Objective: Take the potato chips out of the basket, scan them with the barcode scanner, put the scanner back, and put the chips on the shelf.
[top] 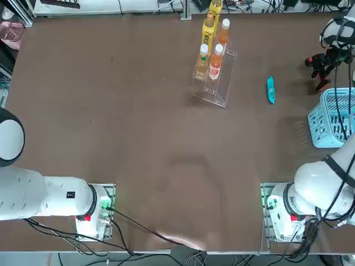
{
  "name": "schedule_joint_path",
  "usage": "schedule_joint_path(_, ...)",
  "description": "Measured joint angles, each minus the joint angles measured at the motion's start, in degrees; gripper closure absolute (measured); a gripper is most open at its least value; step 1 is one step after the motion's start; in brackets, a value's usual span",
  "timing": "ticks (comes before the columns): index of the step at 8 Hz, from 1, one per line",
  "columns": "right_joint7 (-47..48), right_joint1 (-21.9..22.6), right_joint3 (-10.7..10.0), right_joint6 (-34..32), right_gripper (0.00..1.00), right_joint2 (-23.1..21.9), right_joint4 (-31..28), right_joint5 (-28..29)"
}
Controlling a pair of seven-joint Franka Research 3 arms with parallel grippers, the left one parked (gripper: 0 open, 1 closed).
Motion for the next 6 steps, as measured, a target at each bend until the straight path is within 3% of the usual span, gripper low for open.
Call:
schedule_joint_path(2,8.09,4.47,0.92,-8.46,0.0,-5.36,0.61,0.27)
schedule_joint_path(4,19.59,11.95,1.18,-15.74,0.0,-9.76,0.52,0.25)
schedule_joint_path(6,31.54,19.42,1.27,-17.44,0.0,-11.38,-0.77,0.24)
